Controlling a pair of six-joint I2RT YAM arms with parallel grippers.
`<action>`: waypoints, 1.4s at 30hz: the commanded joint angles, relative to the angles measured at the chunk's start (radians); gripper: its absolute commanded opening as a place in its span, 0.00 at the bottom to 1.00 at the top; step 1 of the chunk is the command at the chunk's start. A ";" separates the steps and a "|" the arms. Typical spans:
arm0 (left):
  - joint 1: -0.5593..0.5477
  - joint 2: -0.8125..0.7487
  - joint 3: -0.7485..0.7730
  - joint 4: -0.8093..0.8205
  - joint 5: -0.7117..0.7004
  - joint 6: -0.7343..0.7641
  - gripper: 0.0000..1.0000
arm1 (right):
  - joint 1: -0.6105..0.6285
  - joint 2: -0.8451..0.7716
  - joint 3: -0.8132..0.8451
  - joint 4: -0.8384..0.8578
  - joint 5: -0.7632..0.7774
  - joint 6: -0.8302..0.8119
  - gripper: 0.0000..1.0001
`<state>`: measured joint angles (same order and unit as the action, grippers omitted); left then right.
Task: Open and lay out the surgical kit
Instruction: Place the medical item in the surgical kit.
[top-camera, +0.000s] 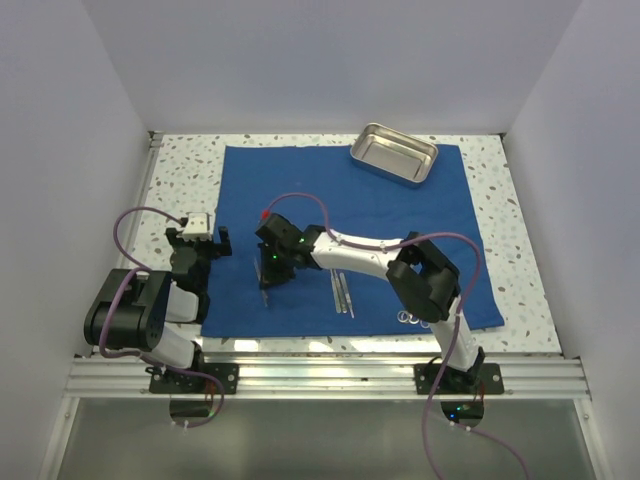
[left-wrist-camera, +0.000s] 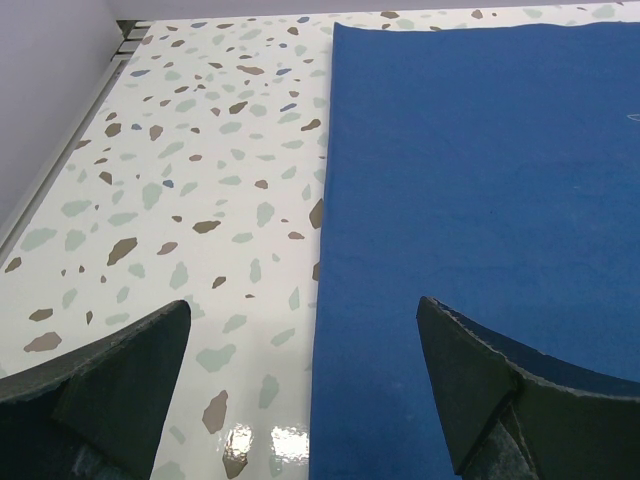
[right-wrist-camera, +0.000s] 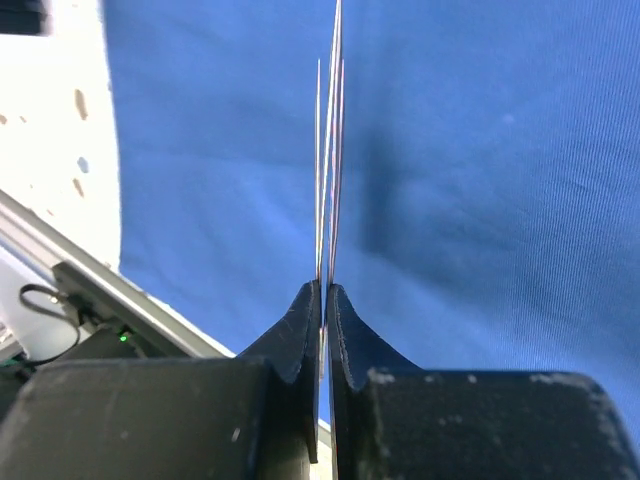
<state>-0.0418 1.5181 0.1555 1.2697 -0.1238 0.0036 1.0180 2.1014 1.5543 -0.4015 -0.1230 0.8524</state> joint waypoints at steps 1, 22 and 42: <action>-0.001 -0.006 0.015 0.086 -0.010 0.012 1.00 | -0.002 -0.012 0.082 -0.106 0.003 -0.056 0.00; -0.001 -0.007 0.015 0.085 -0.008 0.012 1.00 | -0.004 -0.061 -0.020 -0.209 -0.061 -0.208 0.13; -0.001 -0.007 0.015 0.086 -0.008 0.012 1.00 | -0.004 -0.161 -0.050 -0.296 0.016 -0.280 0.00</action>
<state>-0.0418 1.5181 0.1555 1.2697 -0.1238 0.0036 1.0142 1.9850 1.4982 -0.6853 -0.1215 0.5823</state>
